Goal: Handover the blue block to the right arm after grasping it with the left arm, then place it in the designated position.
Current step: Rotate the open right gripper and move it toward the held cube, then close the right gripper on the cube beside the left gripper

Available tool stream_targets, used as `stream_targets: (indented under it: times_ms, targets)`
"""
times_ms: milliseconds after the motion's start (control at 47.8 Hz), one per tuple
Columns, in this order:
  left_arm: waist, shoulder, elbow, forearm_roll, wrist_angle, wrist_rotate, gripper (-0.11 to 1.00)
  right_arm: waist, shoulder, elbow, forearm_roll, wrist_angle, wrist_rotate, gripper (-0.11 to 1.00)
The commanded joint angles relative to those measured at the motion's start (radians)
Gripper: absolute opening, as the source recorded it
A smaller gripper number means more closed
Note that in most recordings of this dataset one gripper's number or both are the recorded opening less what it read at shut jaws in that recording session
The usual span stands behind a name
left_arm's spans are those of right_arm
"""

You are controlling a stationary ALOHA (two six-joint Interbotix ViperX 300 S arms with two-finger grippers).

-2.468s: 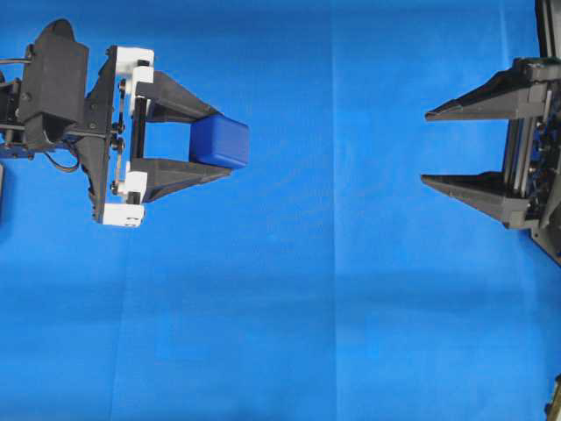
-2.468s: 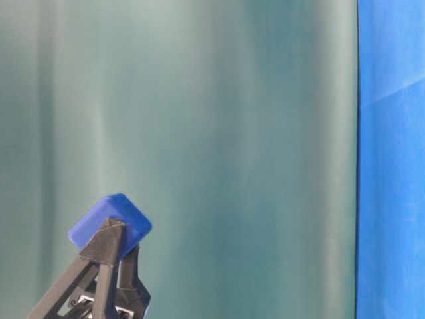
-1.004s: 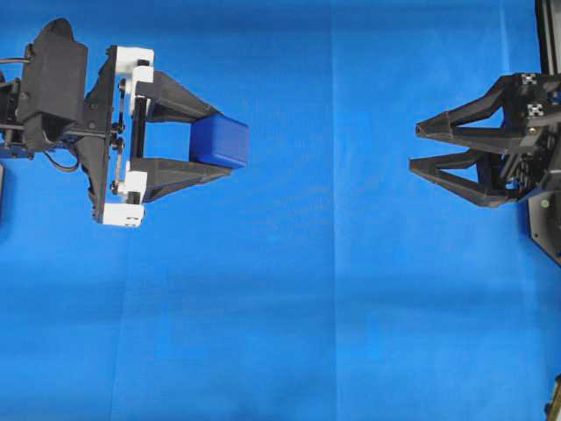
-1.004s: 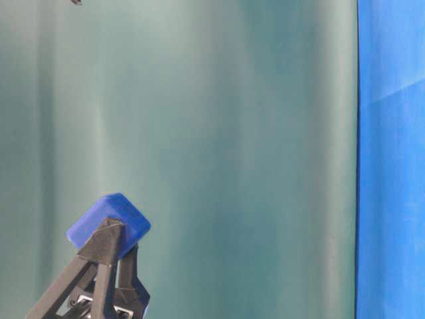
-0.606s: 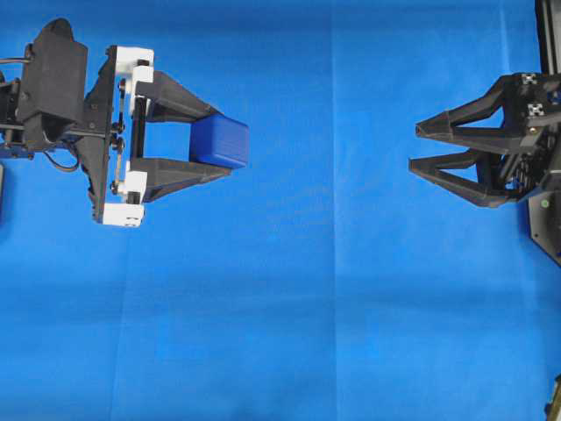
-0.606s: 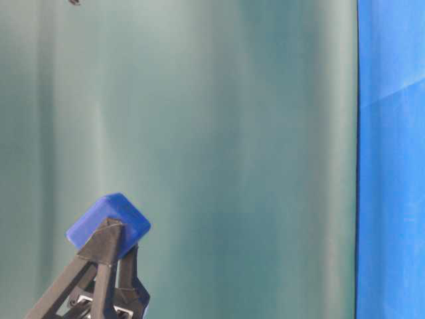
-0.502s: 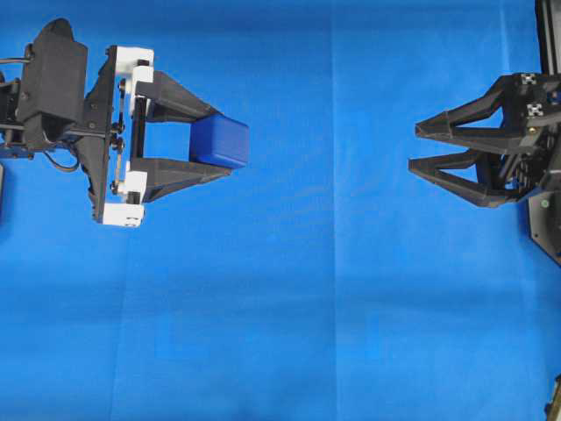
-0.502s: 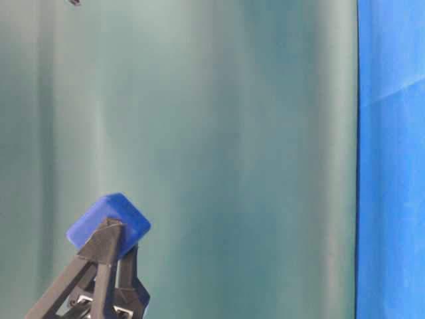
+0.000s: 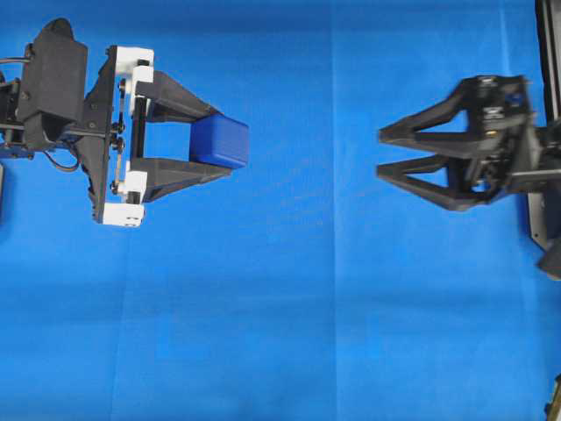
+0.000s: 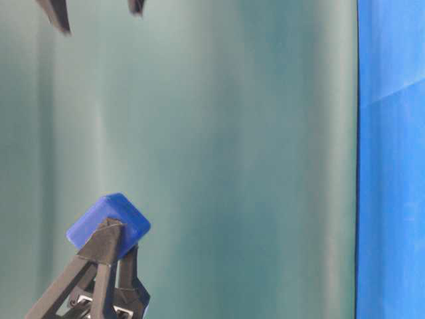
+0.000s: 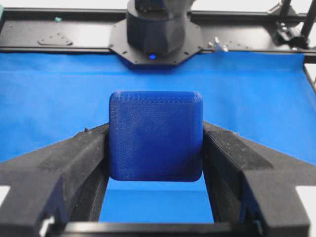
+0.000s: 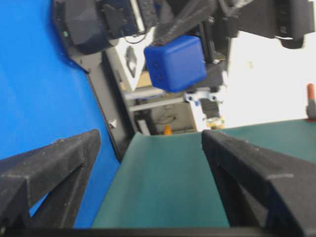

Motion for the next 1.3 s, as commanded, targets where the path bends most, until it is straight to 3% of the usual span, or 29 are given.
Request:
stream_targets:
  times_ms: [0, 397, 711, 1276]
  targets:
    - [0.0, -0.017, -0.015, -0.002, -0.014, -0.002, 0.49, 0.0, 0.038, -0.063, -0.002, -0.011, 0.002, 0.94]
    - [-0.002, -0.015, -0.018, -0.003, -0.014, -0.002, 0.49, -0.009, 0.276, -0.256, -0.002, -0.012, 0.0, 0.94]
    - [-0.002, -0.017, -0.017, -0.003, -0.012, -0.049, 0.49, -0.028, 0.43, -0.397, -0.02, -0.015, 0.0, 0.94]
    - [0.0, -0.017, -0.015, -0.003, -0.011, -0.052, 0.48, -0.028, 0.526, -0.5, -0.043, -0.014, 0.0, 0.94]
